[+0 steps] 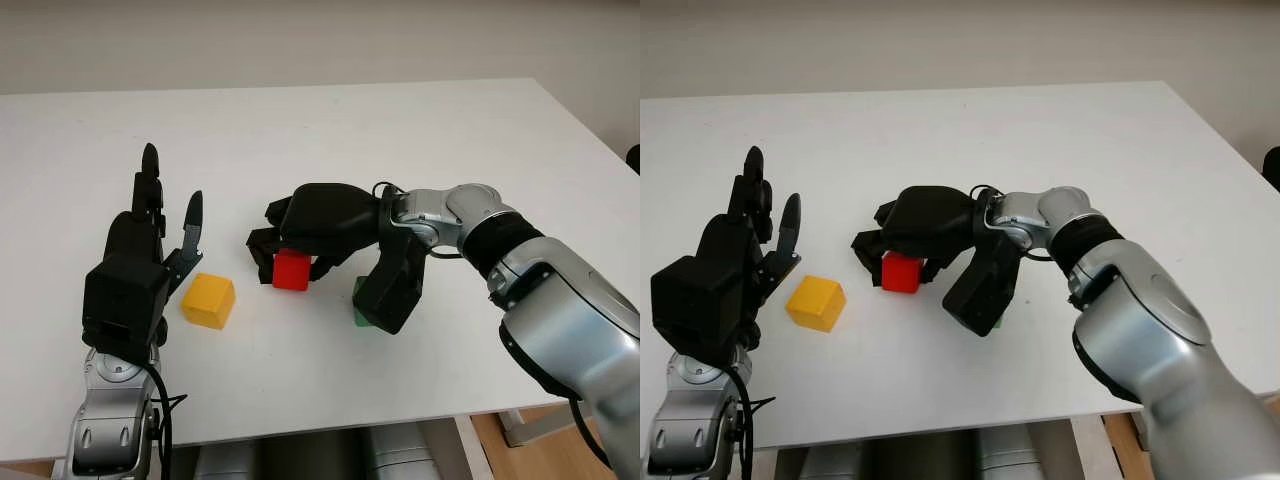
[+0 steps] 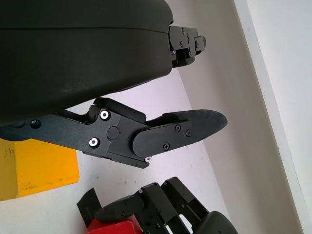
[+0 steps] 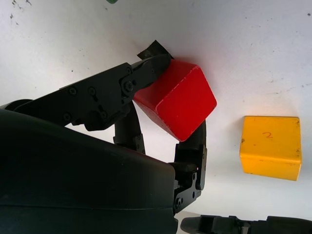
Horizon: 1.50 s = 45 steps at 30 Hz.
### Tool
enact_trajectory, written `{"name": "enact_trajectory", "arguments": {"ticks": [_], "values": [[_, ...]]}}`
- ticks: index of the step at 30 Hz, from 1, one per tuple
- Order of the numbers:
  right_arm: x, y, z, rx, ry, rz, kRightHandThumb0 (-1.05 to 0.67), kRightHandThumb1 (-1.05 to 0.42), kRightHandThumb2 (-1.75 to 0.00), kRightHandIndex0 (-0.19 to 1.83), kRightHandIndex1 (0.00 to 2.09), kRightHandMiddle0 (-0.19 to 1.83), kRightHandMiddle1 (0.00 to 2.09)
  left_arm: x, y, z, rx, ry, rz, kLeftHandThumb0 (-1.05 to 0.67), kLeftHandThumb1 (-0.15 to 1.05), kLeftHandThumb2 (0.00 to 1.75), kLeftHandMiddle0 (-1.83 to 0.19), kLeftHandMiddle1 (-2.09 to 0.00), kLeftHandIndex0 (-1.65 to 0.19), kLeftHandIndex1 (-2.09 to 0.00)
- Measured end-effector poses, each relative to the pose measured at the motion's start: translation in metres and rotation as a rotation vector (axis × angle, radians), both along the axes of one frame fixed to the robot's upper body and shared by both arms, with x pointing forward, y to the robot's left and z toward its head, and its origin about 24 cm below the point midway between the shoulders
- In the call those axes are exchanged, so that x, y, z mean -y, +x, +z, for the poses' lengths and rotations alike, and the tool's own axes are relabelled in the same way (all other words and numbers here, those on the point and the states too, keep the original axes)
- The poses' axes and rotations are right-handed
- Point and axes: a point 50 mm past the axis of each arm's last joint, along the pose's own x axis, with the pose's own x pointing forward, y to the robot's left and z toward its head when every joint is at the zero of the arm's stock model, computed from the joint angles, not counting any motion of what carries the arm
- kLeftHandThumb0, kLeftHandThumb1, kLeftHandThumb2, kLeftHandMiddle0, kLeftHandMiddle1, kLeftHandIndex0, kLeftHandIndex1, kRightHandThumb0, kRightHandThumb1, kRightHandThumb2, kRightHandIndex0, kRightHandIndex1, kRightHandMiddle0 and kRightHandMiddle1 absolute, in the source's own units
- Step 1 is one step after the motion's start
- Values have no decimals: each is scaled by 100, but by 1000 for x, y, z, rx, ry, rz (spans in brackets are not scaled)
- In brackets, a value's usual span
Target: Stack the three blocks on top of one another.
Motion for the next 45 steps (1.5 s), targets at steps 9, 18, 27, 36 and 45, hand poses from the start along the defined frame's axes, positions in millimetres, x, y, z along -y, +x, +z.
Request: {"name": "enact_trajectory", "arguments": {"ticks": [9,18,27,36,45], "values": [[1,0,-2,33,10,5,-21,-99,-4,35,190,38,166,0,0,0,-2,0,0,-57,105,60,6,-6,7,-6],[2,1,-4,88,30,9,-19,-98,-5,34,187,31,174,0,-2,0,-1,1,1,-57,105,59,6,-5,7,-6],[4,2,-7,153,26,27,-22,-95,-5,34,195,36,169,0,-3,0,-4,2,4,-57,105,59,7,-5,7,-6],[4,4,-8,179,16,21,-22,-97,-6,32,204,35,180,0,-3,-1,-7,0,7,-57,105,59,7,-5,7,-5],[2,4,-10,192,4,21,-19,-95,-5,36,176,35,169,0,-4,-1,-9,1,8,-57,105,60,7,-5,7,-5]]}}
